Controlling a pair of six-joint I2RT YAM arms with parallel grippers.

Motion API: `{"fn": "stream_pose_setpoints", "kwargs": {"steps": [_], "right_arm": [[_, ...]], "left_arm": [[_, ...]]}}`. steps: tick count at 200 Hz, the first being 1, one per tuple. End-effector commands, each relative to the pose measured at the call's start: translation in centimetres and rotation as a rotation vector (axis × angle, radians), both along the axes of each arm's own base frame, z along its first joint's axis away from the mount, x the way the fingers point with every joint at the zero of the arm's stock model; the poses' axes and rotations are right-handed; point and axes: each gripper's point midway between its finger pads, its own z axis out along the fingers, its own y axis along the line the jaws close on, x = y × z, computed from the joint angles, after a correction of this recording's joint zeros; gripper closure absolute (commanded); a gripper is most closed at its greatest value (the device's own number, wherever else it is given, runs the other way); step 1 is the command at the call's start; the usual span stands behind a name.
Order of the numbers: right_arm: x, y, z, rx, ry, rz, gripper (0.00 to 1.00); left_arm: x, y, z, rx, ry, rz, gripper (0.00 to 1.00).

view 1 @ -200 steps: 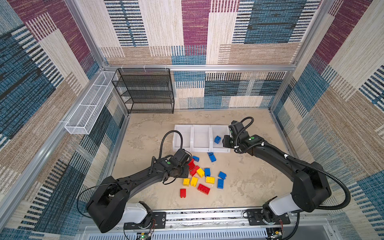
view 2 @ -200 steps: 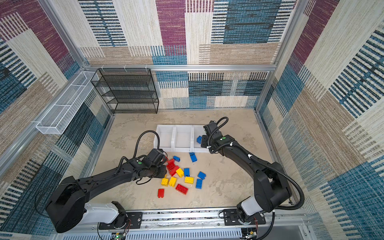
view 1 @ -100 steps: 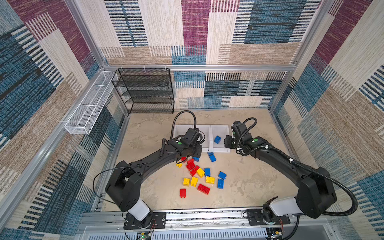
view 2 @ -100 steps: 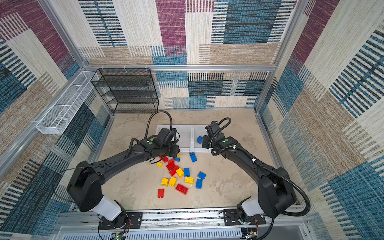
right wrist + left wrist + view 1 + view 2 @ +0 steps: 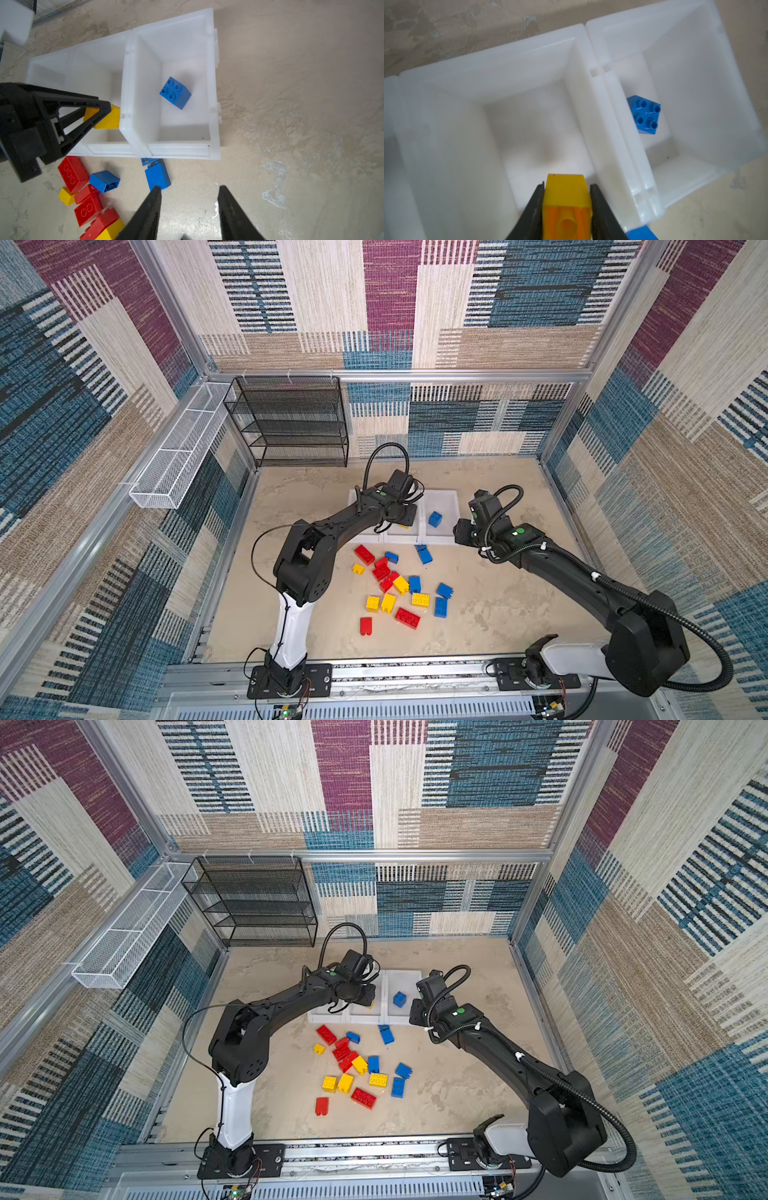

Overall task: Sort the legos into containers by color
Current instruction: 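Lift the yellow brick into the middle bin compartment and release it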

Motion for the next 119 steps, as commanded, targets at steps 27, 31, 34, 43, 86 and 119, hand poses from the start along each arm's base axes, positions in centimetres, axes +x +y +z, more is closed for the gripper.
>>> {"fn": "stream_pose_setpoints", "kwargs": {"steps": [27, 31, 34, 43, 86, 119], "right_arm": [[-0.4, -0.4, -0.1, 0.005, -0.002, -0.022, 0.52], [-0.4, -0.4, 0.0, 0.005, -0.004, -0.023, 0.52], [-0.4, -0.4, 0.0, 0.005, -0.004, -0.022, 0.52], [-0.3, -0.4, 0.0, 0.005, -0.004, -0.022, 0.52], [-0.1, -0.1, -0.2, 0.010, 0.001, -0.016, 0.52], [-0.4, -0.2, -0.3, 0.012, 0.003, -0.016, 0.52]], "left_arm": [[0.4, 0.0, -0.1, 0.015, 0.005, -0.021, 0.55], [0.5, 0.0, 0.0, 0.012, 0.001, -0.022, 0.54], [0.4, 0.0, 0.1, 0.011, 0.001, -0.022, 0.53], [0.4, 0.0, 0.4, 0.006, -0.003, -0.022, 0.50], [-0.1, 0.1, 2.2, -0.020, -0.018, -0.035, 0.45], [-1.2, 0.9, 5.0, -0.054, -0.064, -0.030, 0.44]]}}
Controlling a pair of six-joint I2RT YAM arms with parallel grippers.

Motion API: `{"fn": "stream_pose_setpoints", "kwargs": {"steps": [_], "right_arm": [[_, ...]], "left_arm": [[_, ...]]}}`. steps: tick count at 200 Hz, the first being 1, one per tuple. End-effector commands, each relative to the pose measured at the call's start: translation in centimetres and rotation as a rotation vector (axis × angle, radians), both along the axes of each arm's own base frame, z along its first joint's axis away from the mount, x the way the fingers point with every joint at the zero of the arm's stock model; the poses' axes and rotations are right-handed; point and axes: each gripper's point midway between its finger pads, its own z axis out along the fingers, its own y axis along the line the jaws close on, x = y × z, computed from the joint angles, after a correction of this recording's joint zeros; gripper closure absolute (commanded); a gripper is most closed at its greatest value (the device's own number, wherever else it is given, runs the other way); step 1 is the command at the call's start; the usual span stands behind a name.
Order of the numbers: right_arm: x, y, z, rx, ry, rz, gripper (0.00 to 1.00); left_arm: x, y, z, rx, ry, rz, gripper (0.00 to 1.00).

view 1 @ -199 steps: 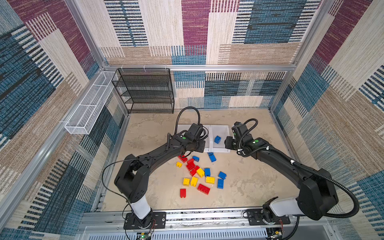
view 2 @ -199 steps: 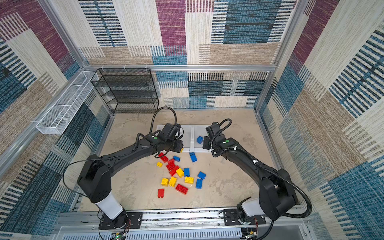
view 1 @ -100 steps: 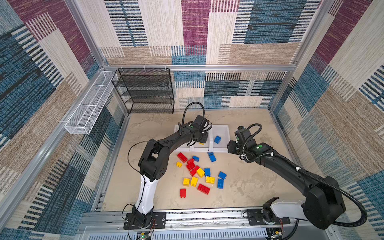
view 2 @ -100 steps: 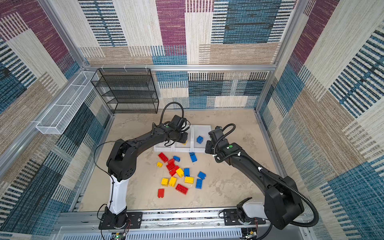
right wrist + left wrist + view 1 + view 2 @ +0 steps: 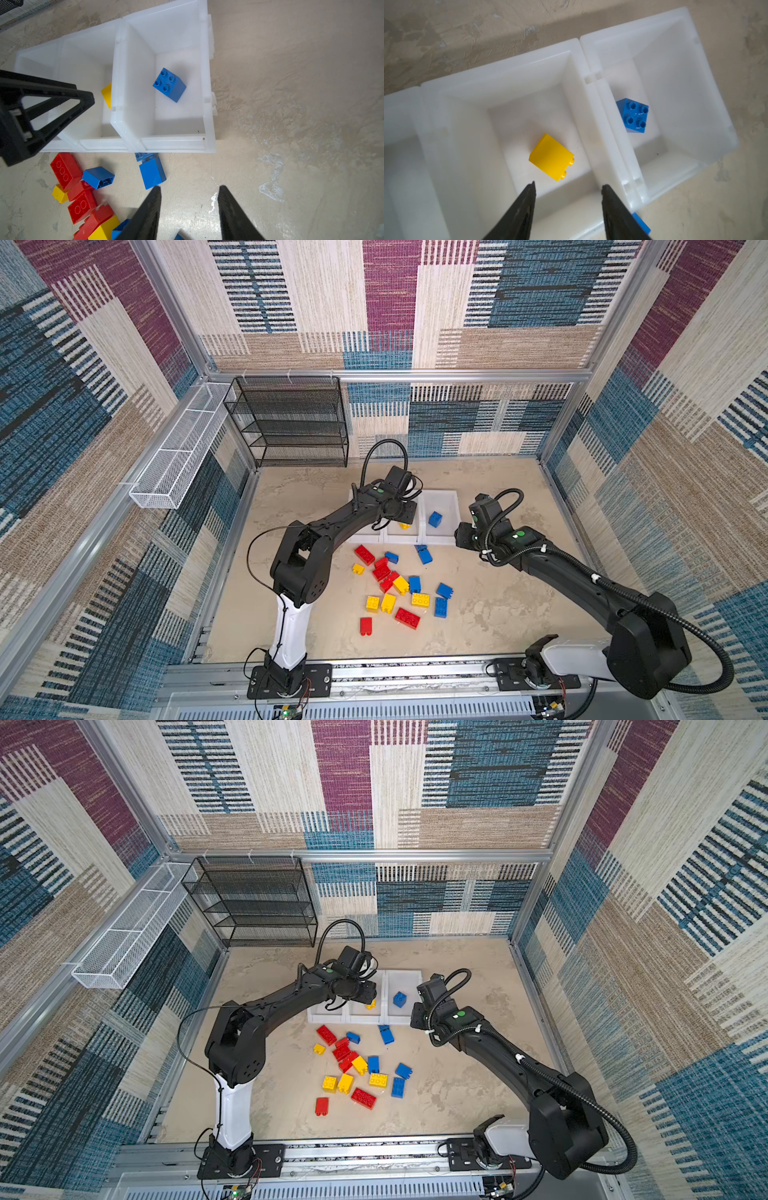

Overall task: Sort the legos into containers by color
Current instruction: 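Lift the yellow brick into the middle bin compartment and release it, then grasp a blue brick with the right gripper while the left gripper returns to the pile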

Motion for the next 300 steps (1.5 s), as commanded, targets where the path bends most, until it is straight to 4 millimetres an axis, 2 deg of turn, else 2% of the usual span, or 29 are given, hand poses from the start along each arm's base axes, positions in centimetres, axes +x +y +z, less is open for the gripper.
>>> {"fn": "stream_pose_setpoints", "kwargs": {"steps": [1, 35, 76, 114, 152, 197, 232, 300], "right_arm": [[0.0, 0.0, 0.3, 0.015, -0.012, -0.012, 0.52], [-0.4, 0.0, -0.5, 0.016, 0.004, 0.003, 0.52], [-1.1, 1.0, -1.5, 0.036, 0.022, 0.040, 0.53], [-2.0, 3.1, -2.0, -0.010, 0.043, 0.126, 0.53], [-4.1, 6.2, -3.1, -0.032, 0.080, 0.200, 0.53], [-6.8, 9.5, -4.9, 0.006, 0.155, 0.255, 0.53], [-7.4, 11.5, -5.4, -0.008, 0.182, 0.297, 0.52], [-8.0, 13.4, -7.1, -0.013, 0.218, 0.305, 0.51]], "left_arm": [[-0.7, 0.5, 2.1, -0.017, -0.039, -0.015, 0.44], [-3.3, 2.5, 3.8, -0.059, -0.063, 0.022, 0.43], [-7.9, 6.3, 4.0, -0.093, -0.053, 0.110, 0.43], [-12.3, 9.7, 4.5, -0.074, -0.028, 0.132, 0.42], [-15.5, 12.3, 3.7, -0.069, -0.027, 0.162, 0.42], [-18.0, 14.9, 2.8, -0.135, -0.039, 0.277, 0.42], [-19.3, 16.5, 1.6, -0.164, -0.044, 0.347, 0.41], [-20.1, 16.9, 1.3, -0.154, -0.036, 0.336, 0.41]]}}
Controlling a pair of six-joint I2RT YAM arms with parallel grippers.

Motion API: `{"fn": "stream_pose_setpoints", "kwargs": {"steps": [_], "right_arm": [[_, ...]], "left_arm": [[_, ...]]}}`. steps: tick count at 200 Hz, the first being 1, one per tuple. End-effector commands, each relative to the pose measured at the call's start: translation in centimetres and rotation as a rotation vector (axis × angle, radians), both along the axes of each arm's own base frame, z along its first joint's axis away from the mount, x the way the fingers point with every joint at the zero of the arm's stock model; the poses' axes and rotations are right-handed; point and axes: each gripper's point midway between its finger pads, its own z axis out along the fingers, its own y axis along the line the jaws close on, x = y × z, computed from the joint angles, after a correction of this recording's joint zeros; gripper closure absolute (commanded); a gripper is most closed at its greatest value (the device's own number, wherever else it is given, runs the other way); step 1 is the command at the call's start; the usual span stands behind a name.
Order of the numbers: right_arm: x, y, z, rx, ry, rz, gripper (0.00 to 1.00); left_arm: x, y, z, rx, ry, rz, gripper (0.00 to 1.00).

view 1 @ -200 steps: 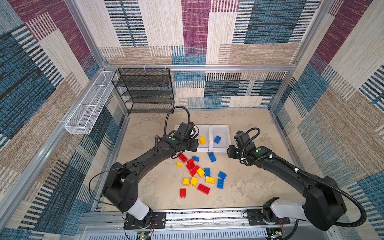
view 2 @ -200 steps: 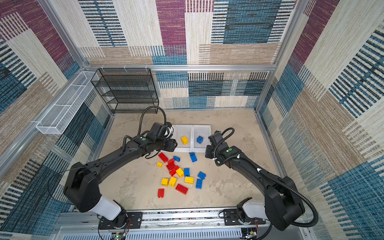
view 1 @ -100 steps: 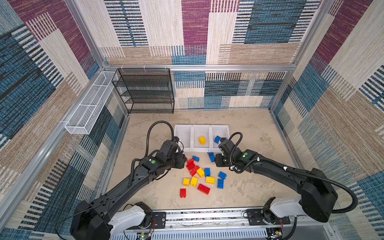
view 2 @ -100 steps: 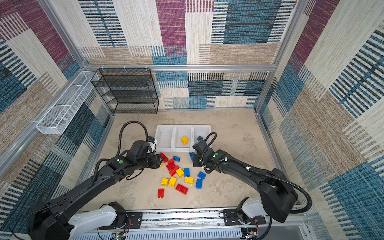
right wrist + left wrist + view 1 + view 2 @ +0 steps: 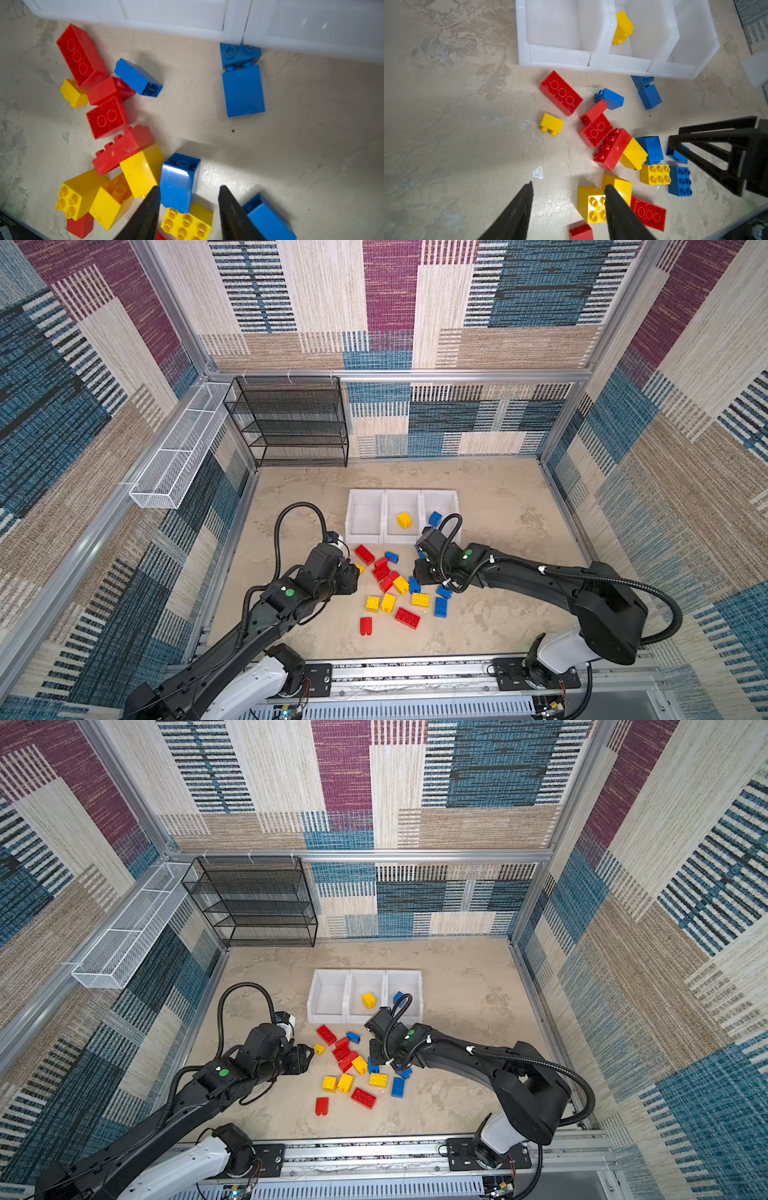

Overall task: Sort the legos into containers by color
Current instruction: 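Grasp a blue brick with the right gripper while the left gripper returns to the pile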

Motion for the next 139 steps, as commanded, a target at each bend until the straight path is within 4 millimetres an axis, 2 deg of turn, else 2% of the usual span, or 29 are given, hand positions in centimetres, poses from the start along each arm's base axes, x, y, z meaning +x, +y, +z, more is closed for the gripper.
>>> {"fn": "stream_pose_setpoints", "kwargs": {"steps": [1, 72, 139], "right_arm": [[0.4, 1.0, -0.1, 0.015, -0.002, -0.013, 0.51], [0.6, 2.0, -1.7, -0.017, 0.029, -0.004, 0.51], [0.1, 0.3, -3.4, -0.096, 0.054, -0.036, 0.55]], "left_arm": [[0.0, 0.3, 0.0, 0.007, 0.001, 0.017, 0.41], [0.2, -0.3, -0.4, 0.004, 0.022, 0.001, 0.41], [0.3, -0.4, -0.6, 0.003, 0.027, -0.002, 0.41]]}}
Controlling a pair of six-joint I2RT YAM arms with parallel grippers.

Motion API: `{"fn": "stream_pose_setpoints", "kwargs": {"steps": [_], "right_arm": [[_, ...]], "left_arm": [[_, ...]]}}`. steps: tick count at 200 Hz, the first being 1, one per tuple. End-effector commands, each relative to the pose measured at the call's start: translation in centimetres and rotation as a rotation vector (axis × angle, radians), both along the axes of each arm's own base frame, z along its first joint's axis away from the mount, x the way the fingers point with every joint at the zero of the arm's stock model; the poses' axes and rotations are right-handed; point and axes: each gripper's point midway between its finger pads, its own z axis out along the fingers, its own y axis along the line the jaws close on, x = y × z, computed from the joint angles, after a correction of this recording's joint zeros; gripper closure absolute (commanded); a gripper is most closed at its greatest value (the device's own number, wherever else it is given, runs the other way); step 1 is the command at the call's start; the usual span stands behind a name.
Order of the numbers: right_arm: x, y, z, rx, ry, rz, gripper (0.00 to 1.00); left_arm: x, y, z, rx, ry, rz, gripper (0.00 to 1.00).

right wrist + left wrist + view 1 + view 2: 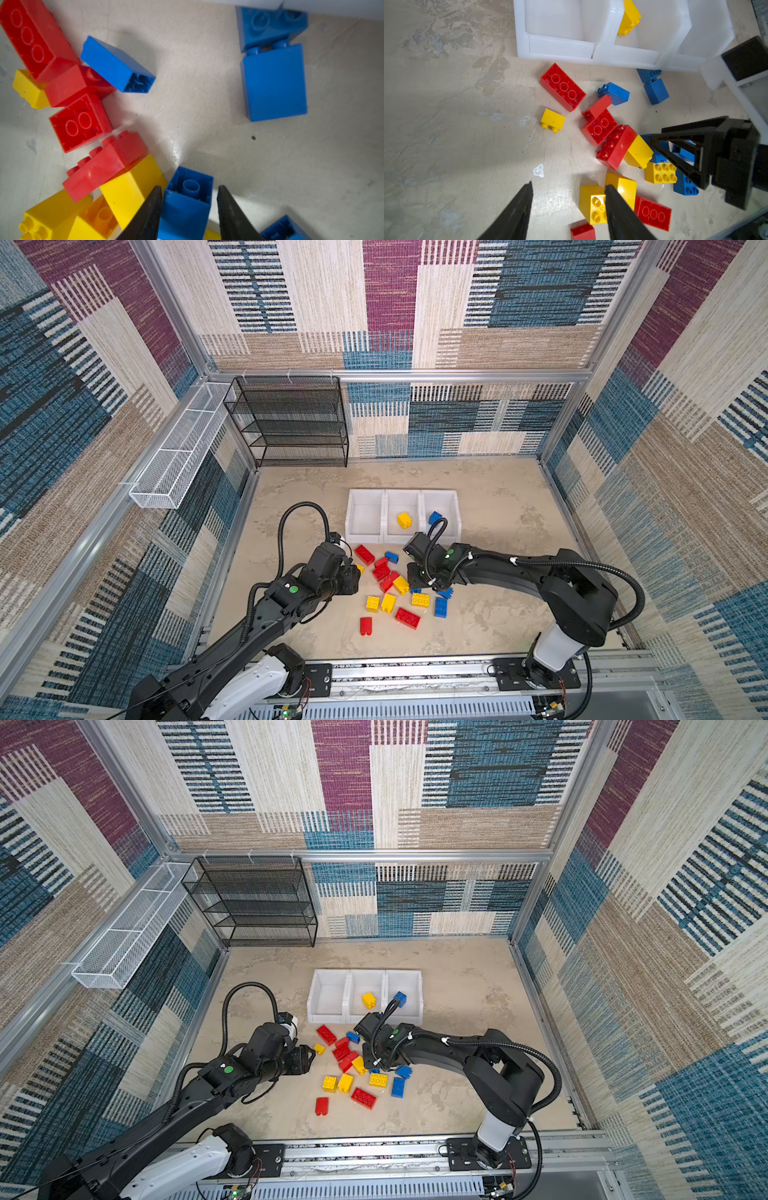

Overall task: Sort the legos into containers by color
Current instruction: 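Grasp a blue brick with the right gripper while the left gripper returns to the pile, then carry the blue brick into the compartment holding the other blue brick and release it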

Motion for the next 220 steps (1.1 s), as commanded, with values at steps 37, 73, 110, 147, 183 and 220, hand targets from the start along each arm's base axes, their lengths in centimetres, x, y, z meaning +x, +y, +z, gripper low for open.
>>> {"fn": "stream_pose_setpoints", "kwargs": {"steps": [37, 73, 110, 147, 183, 220], "right_arm": [[-0.2, -0.9, -1.0, -0.041, 0.010, -0.018, 0.63], [0.0, -0.7, -0.2, -0.030, -0.008, -0.015, 0.67], [1.6, -0.7, 3.1, -0.028, -0.088, 0.005, 0.68], [7.0, -2.7, 8.1, -0.042, -0.215, -0.007, 0.68], [13.0, -6.0, 10.6, -0.047, -0.303, -0.060, 0.68], [16.7, -7.6, 8.8, -0.086, -0.297, -0.072, 0.68]], "left_arm": [[0.3, -0.3, 0.4, -0.017, -0.009, 0.004, 0.41], [0.3, -0.3, 0.3, -0.016, -0.005, 0.003, 0.41], [0.4, -0.4, 0.6, -0.017, -0.007, -0.003, 0.41], [0.4, -0.8, 0.7, -0.021, -0.002, -0.017, 0.40], [0.3, -0.9, 0.6, -0.031, 0.002, -0.019, 0.41], [0.1, -1.0, 0.4, -0.044, 0.014, -0.019, 0.41]]}}
